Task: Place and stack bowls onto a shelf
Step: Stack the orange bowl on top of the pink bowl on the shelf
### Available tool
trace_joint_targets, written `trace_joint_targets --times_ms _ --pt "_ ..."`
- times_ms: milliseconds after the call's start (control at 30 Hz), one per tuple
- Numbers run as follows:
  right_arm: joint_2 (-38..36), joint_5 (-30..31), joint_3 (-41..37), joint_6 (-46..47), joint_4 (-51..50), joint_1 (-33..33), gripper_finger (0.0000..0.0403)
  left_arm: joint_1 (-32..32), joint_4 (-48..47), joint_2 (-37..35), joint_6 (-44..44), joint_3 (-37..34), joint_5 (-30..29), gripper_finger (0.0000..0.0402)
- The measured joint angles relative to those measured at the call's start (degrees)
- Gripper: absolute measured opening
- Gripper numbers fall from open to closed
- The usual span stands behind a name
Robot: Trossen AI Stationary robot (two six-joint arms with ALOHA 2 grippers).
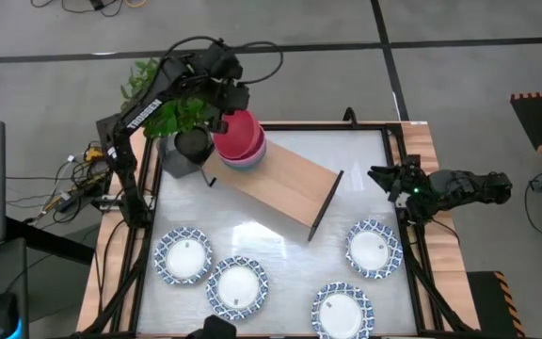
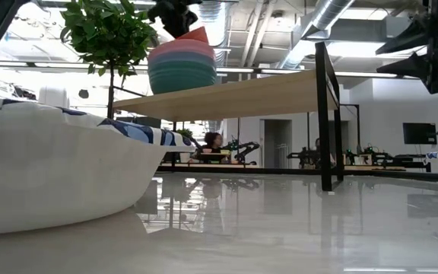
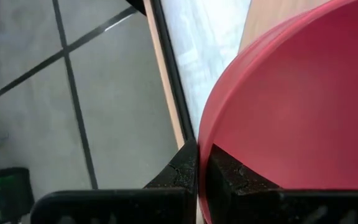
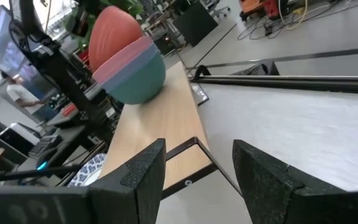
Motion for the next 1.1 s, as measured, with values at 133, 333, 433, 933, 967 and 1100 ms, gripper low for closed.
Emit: trace_joint_targets --times_ms 133,333,433,933,967,1100 --pt "0.0 0.2 0.0 0.0 0.0 0.0 0.0212 0.0 0.9 -0.2 0.9 0.0 -0.7 0.0002" --pt "0.0 0.2 0.0 -0.1 0.0 0.0 0.0212 -0.3 0.6 -0.2 -0.8 0.0 -2.3 0.0040" --pt "0.0 0.2 0.0 -0.4 0.0 0.0 0.0212 -1.2 0.6 -0.2 -0.9 0.0 -4.2 0.0073" --pt "0.0 0.3 0.0 -1.1 -0.1 0.0 0.0212 -7.8 3.9 -1.4 1.6 3.7 -17.4 0.0150" --pt "0.0 0.3 0.0 -1.2 -0.2 0.0 0.0212 -7.8 4.8 -1.8 0.7 3.7 -16.9 0.0150" --pt "0.0 0.3 0.0 -1.1 -1.9 0.0 0.0212 -6.9 10.2 -2.9 -7.6 4.0 -8.6 0.0135"
